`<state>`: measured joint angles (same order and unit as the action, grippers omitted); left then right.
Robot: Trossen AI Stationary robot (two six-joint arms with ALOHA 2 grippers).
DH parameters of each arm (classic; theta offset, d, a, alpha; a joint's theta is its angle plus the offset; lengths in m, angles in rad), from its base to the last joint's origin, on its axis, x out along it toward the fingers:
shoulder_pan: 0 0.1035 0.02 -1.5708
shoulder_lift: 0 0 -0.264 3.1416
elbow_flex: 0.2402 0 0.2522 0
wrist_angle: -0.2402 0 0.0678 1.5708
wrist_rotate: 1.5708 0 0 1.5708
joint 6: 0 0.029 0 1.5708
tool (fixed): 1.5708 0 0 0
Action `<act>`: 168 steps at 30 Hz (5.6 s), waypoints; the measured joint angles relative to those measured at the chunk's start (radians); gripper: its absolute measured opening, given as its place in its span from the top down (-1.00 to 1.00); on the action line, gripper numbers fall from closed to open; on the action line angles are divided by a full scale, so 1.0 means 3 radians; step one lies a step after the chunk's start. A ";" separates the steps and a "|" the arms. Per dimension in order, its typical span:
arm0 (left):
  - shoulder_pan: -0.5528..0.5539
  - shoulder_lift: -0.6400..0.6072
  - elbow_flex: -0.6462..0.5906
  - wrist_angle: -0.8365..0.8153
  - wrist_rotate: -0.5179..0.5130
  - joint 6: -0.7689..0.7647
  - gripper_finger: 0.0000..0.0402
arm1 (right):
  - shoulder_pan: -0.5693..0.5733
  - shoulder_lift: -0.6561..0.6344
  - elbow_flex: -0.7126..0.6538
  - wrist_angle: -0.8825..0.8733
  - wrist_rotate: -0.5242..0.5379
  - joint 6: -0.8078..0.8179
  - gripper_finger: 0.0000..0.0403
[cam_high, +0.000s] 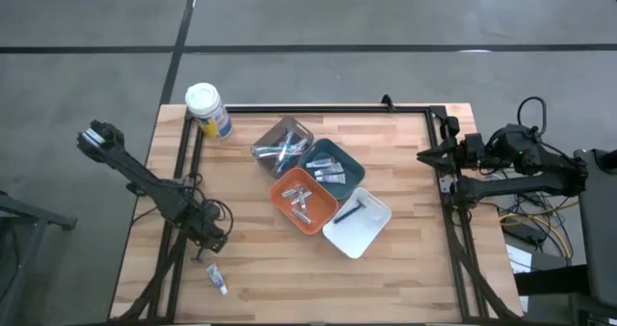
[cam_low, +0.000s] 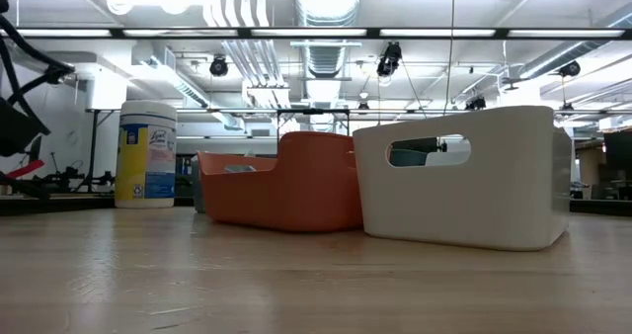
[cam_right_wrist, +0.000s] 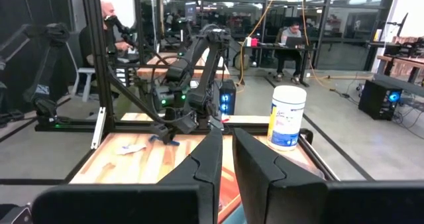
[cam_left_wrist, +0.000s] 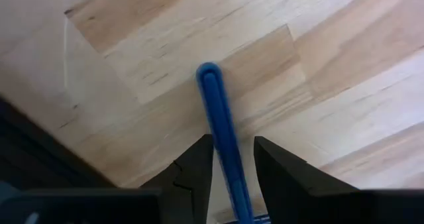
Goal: Pick & Place Travel size toiletries
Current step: Put the blue razor into the white bin, then put the white toothpaste into the blue bin
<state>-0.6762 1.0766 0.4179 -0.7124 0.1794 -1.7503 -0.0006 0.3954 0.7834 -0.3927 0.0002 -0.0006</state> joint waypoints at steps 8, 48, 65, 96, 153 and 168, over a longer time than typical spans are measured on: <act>0.0004 0.0095 -0.0139 0.0077 0.0093 -0.0028 0.44 | 0.0000 0.0001 0.0000 0.0000 0.0000 -0.0001 0.83; 0.0166 0.0105 0.0639 0.0153 -0.0712 0.1540 0.79 | 0.0001 0.0001 0.0000 0.0000 0.0001 -0.0005 0.83; 0.0512 0.0113 0.0731 0.1802 -0.1605 0.3316 0.78 | 0.0001 0.0001 0.0000 0.0000 0.0001 -0.0002 0.83; 0.1352 0.1542 0.1064 0.4909 -0.1556 0.5403 0.77 | 0.0000 0.0001 0.0000 0.0000 0.0000 0.0000 0.83; 0.1733 0.2685 0.2735 0.4321 -0.1061 0.5920 0.30 | 0.0000 0.0000 0.0000 0.0000 0.0001 -0.0002 0.83; 0.1740 0.2684 0.2795 0.4319 -0.1061 0.5969 0.21 | 0.0001 0.0001 0.0000 0.0000 0.0001 -0.0004 0.83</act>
<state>-0.1543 1.8818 1.2564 0.5832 -0.1390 0.0404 -0.0002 0.3956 0.7834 -0.3927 0.0005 -0.0019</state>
